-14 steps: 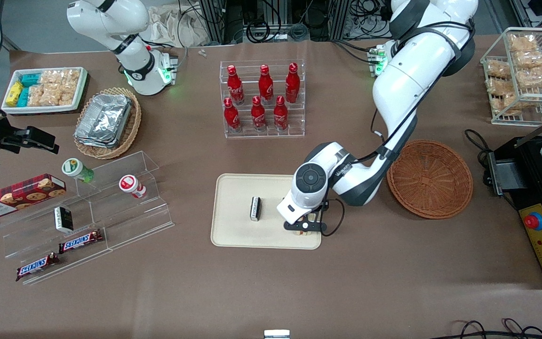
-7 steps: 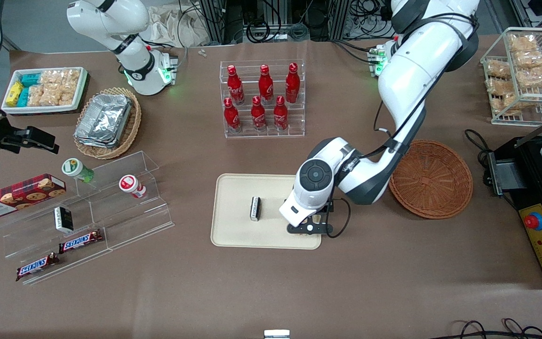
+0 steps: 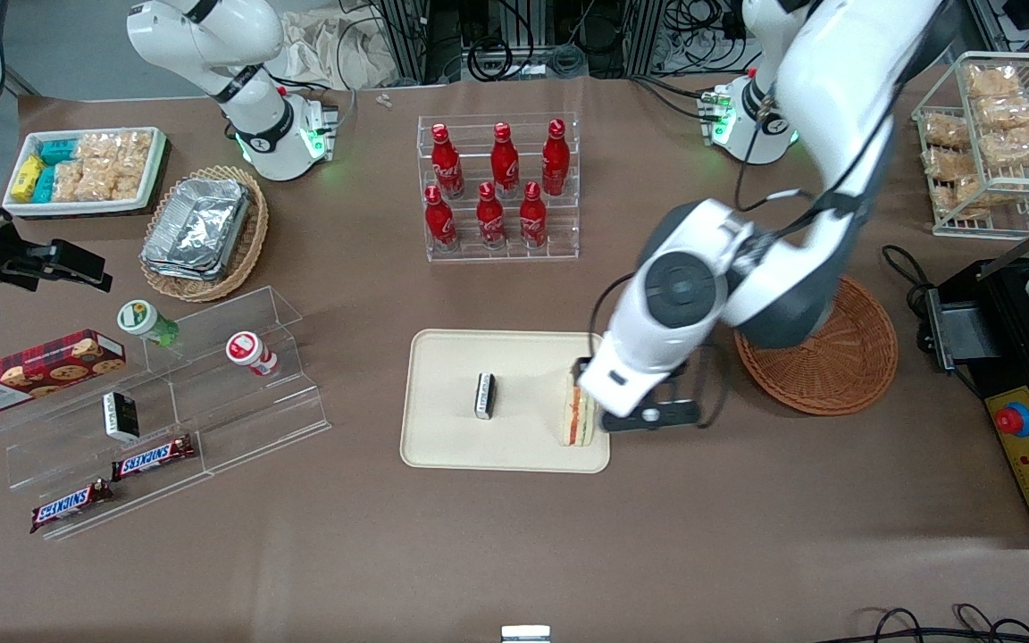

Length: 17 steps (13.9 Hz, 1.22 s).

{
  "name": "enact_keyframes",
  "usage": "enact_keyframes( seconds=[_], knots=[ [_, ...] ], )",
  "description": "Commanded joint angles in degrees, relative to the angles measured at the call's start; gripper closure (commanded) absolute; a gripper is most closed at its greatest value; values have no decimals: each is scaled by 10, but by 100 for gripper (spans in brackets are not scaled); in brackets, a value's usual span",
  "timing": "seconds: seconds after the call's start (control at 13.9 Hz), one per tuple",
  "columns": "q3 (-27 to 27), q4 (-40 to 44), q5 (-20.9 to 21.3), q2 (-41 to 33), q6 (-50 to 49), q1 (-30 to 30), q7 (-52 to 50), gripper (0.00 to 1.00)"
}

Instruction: Place sandwich from basket to tray

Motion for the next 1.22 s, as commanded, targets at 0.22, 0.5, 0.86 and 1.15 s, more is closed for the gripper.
enact_keyframes(
  seconds=[0.22,0.5,0.86,1.15],
  knots=[
    [-4,-114,-25,-135,-40,64,32,0],
    [123,-192,-115,-265,-78,51,184,0],
    [226,-326,-131,-414,-82,42,337,0],
    [297,-321,-127,-428,-107,46,478,0]
  ],
)
